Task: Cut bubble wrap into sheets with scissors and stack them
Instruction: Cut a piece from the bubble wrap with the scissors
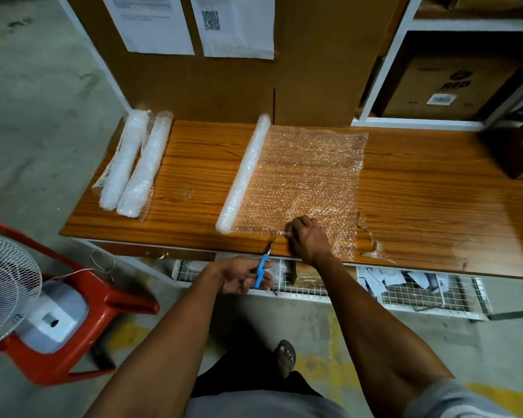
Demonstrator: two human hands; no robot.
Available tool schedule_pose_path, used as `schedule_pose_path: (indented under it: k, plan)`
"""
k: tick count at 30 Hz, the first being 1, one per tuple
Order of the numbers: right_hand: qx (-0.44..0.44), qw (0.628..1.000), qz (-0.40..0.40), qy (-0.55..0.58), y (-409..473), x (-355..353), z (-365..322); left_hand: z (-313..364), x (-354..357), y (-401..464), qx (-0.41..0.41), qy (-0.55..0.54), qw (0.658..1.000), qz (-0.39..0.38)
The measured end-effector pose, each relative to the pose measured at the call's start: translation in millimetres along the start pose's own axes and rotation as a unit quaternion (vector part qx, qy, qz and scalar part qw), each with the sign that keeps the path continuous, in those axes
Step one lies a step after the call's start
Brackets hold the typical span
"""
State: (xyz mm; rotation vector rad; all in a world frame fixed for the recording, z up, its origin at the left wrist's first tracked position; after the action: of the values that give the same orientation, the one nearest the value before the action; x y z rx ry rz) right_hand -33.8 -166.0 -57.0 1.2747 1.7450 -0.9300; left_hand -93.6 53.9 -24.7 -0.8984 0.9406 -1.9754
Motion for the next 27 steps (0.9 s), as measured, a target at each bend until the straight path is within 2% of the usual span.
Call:
schedule_pose_path:
  k: [5,10,14,18,27]
  plan:
    - [-0.005,1.000,0.006,0.002,-1.3,1.1,1.0,10.6,14.5,12.5,0.022,0.007,0.999,0.045]
    - [0.039,0.998,0.041,0.030,-2.2,1.0,5.7,15.4,19.8,12.5,0.047,0.003,0.996,0.078]
    - [0.074,0.996,-0.041,-0.038,0.6,9.6,12.1,11.7,13.9,18.0,0.051,0.003,0.995,0.080]
    - [0.102,0.988,-0.110,-0.045,-0.4,19.6,16.3,13.9,18.3,17.6,0.046,0.006,0.996,0.080]
    - [0.101,0.986,-0.125,-0.031,0.0,22.6,20.1,13.5,19.6,23.5,0.045,0.022,0.994,0.093]
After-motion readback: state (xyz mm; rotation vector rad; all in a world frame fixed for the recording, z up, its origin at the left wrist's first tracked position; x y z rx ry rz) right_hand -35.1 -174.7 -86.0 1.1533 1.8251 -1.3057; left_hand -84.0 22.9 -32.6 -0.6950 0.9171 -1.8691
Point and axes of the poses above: each hand's wrist, its own y-axis towards the middle knuckle, its own x-axis out of the palm, z = x × y, the point moved 2 cm from there along y, towards the middle knuckle, and after that the axes turned 3 degrees about -z, right-handed, at the moved point
